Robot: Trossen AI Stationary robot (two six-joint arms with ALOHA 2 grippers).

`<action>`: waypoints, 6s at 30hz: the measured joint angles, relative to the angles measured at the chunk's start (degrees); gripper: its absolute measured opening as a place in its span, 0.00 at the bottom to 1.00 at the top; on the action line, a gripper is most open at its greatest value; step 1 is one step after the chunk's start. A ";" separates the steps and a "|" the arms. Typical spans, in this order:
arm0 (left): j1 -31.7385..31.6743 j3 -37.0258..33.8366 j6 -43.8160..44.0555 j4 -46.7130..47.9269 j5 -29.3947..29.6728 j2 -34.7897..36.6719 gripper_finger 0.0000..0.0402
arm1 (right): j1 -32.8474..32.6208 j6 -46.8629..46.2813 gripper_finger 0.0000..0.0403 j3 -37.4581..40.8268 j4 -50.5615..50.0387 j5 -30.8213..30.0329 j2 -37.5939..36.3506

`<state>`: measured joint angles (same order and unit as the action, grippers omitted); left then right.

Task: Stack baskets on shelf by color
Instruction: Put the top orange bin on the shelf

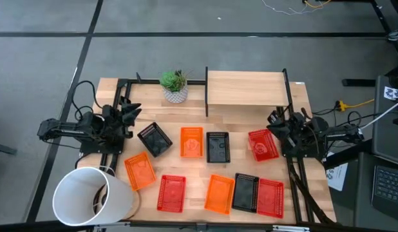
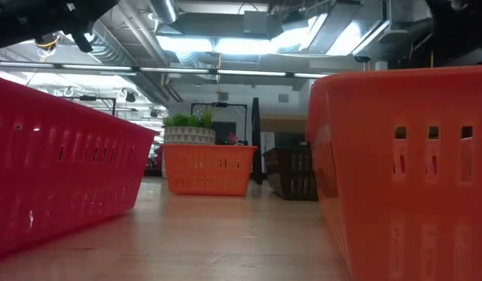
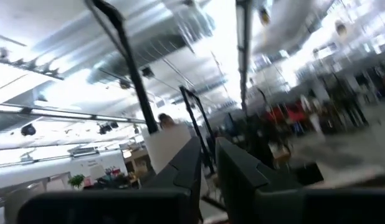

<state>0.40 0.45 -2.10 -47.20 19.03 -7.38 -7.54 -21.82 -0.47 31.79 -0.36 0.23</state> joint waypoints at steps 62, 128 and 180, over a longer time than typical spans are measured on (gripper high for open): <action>-12.52 12.39 14.38 20.55 -6.96 -17.00 0.27 | -22.98 -17.49 0.13 -47.72 -92.67 -26.79 42.57; -6.11 17.74 20.64 22.94 -14.23 -27.86 0.50 | -22.98 -15.26 0.44 -47.58 -81.81 -14.05 42.77; 12.90 33.53 8.12 29.70 -4.83 -75.92 0.50 | -22.96 -13.69 0.44 -47.57 -88.43 -14.99 42.77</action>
<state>13.30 33.98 6.02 -17.50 14.20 -83.30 -30.50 -35.51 -48.04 -56.64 -15.35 43.00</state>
